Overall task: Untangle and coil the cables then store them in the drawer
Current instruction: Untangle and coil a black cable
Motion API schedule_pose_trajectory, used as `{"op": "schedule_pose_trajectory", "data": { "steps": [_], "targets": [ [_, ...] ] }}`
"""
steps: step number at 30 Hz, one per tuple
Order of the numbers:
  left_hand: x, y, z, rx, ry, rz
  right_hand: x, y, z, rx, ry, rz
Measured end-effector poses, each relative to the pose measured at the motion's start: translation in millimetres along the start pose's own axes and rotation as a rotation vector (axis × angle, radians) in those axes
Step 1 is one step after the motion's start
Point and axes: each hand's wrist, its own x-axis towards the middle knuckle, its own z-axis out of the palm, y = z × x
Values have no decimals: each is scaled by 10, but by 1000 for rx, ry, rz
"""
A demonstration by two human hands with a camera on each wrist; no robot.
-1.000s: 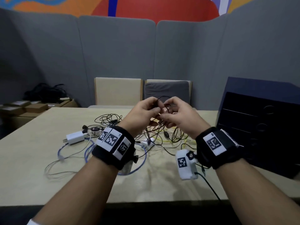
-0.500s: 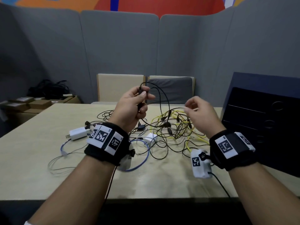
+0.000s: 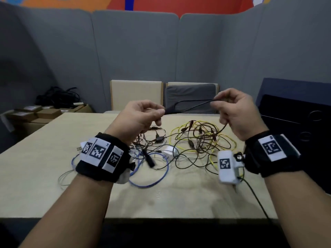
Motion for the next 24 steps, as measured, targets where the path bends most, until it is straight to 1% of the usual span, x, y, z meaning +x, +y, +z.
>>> {"op": "schedule_pose_trajectory", "data": {
  "steps": [3,5,7,9,11,15,17,20,22,24],
  "targets": [
    [-22,-6,-225,55,112,49,78,-94,-177,-252,122,-120],
    [-31,11,-316,69,186,108,158,-149,-311,-272,218,-162],
    [-40,40,-354,86,232,165,212,-198,-394,-238,266,-165],
    [-58,68,-393,121,229,199,240,-238,-439,-239,286,-176],
    [-84,82,-485,152,213,204,240,-270,-444,-258,280,-185],
    [-141,108,-718,243,239,215,236,-226,-337,-251,273,-142],
    [-147,105,-732,284,205,183,225,-191,-202,-187,219,-83],
    [-129,51,-551,286,46,28,193,-190,92,-160,80,1],
    [-109,-4,-332,308,-68,-54,164,-199,295,-171,16,-13],
    [-80,-52,-116,306,-137,-68,145,-182,457,-178,-51,-38]
  ]
}}
